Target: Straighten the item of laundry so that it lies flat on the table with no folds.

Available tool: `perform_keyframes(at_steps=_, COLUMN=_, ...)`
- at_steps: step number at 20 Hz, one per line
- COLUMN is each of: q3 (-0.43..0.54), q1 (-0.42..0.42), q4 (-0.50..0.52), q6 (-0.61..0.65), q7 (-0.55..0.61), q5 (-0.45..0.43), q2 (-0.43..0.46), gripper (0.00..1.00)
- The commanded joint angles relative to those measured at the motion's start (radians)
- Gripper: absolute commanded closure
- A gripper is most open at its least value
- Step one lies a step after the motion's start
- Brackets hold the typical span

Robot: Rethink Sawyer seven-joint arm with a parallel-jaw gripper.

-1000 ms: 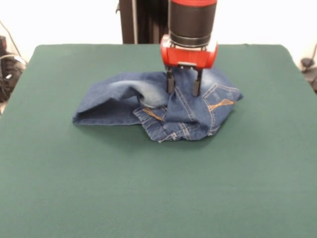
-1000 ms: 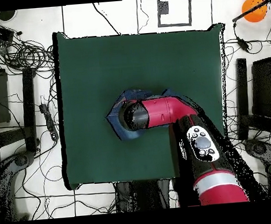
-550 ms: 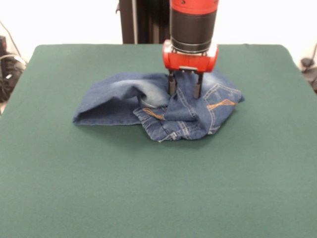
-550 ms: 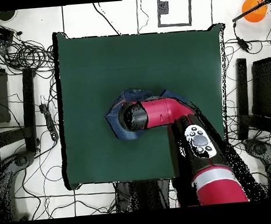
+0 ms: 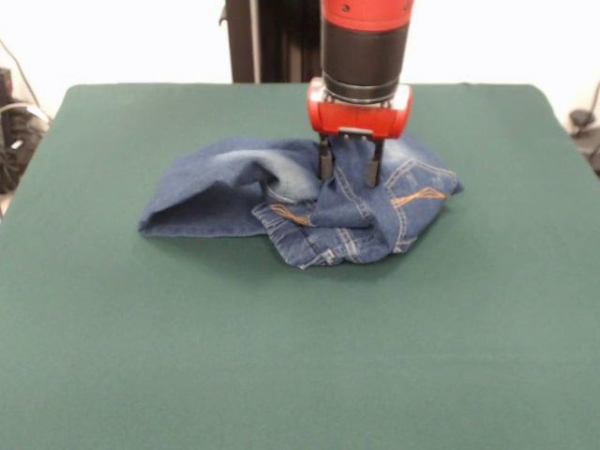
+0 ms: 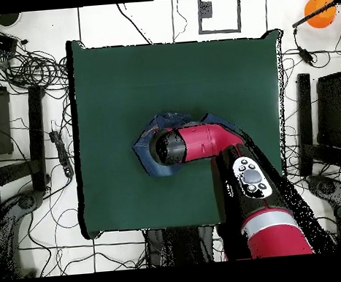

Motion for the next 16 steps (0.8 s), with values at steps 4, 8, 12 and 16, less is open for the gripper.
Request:
perform_keyframes(at_steps=4, q3=0.05, q1=0.017, q4=0.029, q6=-0.004, q7=0.021, q5=-0.001, q2=0.039, gripper=0.0)
perform_keyframes(at_steps=8, q3=0.053, q1=0.015, q4=0.03, q6=-0.002, q7=0.02, q5=0.001, q2=0.039, gripper=0.0)
perform_keyframes(at_steps=12, q3=0.053, q1=0.014, q4=0.032, q6=-0.002, q7=0.02, q5=0.001, q2=0.039, gripper=0.0)
perform_keyframes(at_steps=16, q3=0.058, q1=0.01, q4=0.036, q6=0.002, q7=0.018, q5=0.007, q2=0.038, gripper=0.0)
